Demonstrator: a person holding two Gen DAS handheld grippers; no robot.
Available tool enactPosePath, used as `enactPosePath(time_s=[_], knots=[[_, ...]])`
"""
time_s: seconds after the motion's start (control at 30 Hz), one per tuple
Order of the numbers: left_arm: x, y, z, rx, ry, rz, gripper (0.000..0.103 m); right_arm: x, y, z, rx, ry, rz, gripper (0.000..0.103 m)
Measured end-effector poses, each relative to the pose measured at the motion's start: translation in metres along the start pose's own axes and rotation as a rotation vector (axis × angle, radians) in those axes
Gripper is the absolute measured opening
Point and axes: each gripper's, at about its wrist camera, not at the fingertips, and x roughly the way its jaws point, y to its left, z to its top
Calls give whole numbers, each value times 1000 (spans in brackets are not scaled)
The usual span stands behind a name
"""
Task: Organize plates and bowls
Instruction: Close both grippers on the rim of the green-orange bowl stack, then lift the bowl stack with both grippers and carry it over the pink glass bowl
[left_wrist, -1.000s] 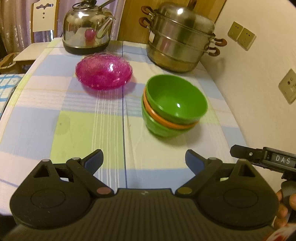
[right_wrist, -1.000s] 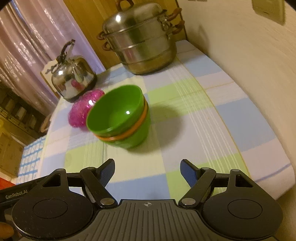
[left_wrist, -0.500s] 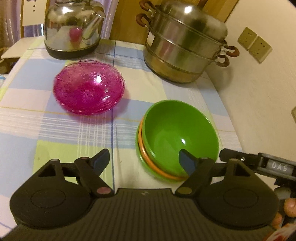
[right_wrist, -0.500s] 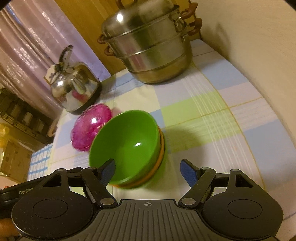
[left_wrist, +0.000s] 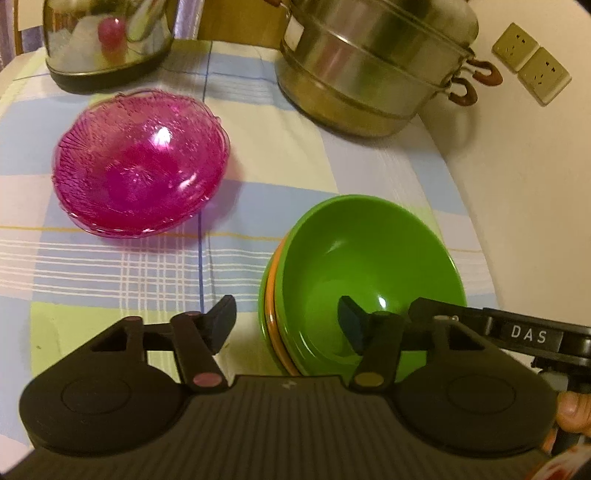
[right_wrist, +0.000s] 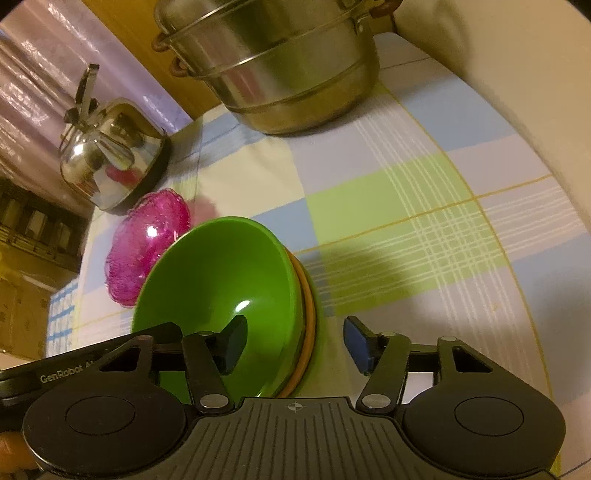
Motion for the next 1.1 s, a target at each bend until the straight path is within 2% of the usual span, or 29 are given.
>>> enactPosePath(time_s=[0.23, 0.37, 0.77, 1.1], knots=[[11, 2, 0, 0, 30, -8, 38, 13, 4, 3, -29, 34, -23, 48], [14, 3, 0, 6, 40, -5, 28, 20, 3, 3, -21, 53, -23, 40], [19, 3, -1, 29, 48, 20, 21, 30, 1, 0, -11, 66, -64, 25], [16, 0, -6, 49, 54, 34, 20, 28, 3, -3, -8, 59, -76, 23]])
